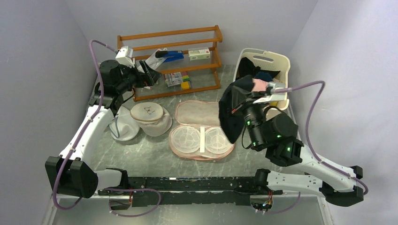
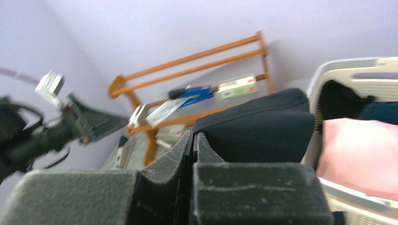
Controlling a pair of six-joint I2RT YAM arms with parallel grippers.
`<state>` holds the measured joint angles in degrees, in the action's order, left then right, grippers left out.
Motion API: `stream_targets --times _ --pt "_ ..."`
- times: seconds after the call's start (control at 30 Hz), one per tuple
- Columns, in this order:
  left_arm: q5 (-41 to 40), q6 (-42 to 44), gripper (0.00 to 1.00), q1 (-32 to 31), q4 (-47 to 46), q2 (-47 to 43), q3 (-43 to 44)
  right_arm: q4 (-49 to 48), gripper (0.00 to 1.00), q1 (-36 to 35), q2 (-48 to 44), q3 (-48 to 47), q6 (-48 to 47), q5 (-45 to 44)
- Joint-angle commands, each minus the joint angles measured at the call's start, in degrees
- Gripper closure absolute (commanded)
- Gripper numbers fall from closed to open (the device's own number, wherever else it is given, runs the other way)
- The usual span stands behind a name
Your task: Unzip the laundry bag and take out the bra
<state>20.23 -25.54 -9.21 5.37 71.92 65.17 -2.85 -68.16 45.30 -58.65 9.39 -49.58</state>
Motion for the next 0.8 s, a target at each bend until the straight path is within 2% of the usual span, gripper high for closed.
stream_targets --times 0.0,0.07,0.1,0.13,0.2,0.37,0.43,0.57,0.77 --pt "1.3 0.1 0.01 0.5 -1.3 -0.2 0.5 -4.5 1.00 -0.1 1.4 -4.9 -8.4 -19.7" --pt "1.0 0.2 0.01 0.5 -1.3 -0.4 0.6 -10.6 1.00 -0.1 2.6 -5.3 -14.3 -28.6" --pt "0.9 0.2 0.01 0.5 -1.2 -0.5 0.6 -18.2 1.00 0.4 3.0 -4.7 -19.3 -32.1" --pt "1.0 0.2 0.01 0.5 -1.3 -0.5 0.6 -24.6 1.00 1.3 3.2 -3.7 -25.9 -33.8" --pt "1.2 0.0 0.01 0.5 -1.4 -0.4 0.5 -30.4 1.00 4.1 3.2 -2.3 -28.1 -34.0" --pt "2.3 -0.6 0.01 0.5 -1.8 0.3 0.4 -14.9 1.00 15.6 6.9 -6.4 -13.8 -31.1" --pt "2.5 -0.6 0.01 0.5 -1.8 0.3 0.4 -15.3 1.00 19.8 9.8 -7.4 -13.8 -30.7" --pt "2.4 -0.7 0.01 0.5 -1.9 -0.1 0.4 -23.1 1.00 26.6 16.5 -7.4 -17.6 -28.0" --pt "2.3 -0.7 0.01 0.5 -1.9 -0.5 0.3 -10.1 1.00 39.1 30.0 -16.7 -5.0 -21.0"
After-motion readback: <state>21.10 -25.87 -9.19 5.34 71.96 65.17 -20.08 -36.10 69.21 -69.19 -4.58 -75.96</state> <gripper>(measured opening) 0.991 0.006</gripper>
